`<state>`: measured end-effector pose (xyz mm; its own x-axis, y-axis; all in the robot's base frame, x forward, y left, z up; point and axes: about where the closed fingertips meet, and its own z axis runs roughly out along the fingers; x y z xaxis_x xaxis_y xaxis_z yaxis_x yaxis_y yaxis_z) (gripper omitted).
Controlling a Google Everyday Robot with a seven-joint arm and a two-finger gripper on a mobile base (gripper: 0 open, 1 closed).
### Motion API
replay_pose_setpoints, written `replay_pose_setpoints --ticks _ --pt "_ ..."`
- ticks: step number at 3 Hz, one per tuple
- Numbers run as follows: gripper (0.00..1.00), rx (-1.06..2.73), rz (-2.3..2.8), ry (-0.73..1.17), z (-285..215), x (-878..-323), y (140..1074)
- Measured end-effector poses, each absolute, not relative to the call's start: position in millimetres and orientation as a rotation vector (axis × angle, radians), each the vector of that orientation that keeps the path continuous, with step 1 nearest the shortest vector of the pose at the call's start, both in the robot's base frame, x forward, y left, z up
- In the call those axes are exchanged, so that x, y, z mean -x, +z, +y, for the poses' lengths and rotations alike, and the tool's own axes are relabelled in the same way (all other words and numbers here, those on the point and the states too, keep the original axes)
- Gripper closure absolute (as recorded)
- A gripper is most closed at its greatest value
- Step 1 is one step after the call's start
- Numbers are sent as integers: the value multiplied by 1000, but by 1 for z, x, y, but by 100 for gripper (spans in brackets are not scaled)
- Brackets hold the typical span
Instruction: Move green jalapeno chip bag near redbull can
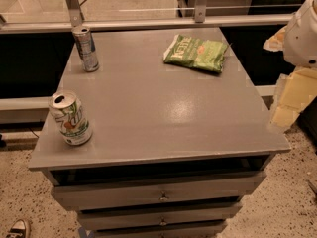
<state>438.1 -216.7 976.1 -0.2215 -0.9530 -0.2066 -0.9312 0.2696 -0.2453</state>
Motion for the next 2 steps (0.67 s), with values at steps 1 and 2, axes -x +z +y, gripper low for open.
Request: replay_pose_setpoints --ticks 1,2 --pt "0 1725 2232 -98 -217 -438 976" --pt "0 1694 2211 -93 -213 -450 974"
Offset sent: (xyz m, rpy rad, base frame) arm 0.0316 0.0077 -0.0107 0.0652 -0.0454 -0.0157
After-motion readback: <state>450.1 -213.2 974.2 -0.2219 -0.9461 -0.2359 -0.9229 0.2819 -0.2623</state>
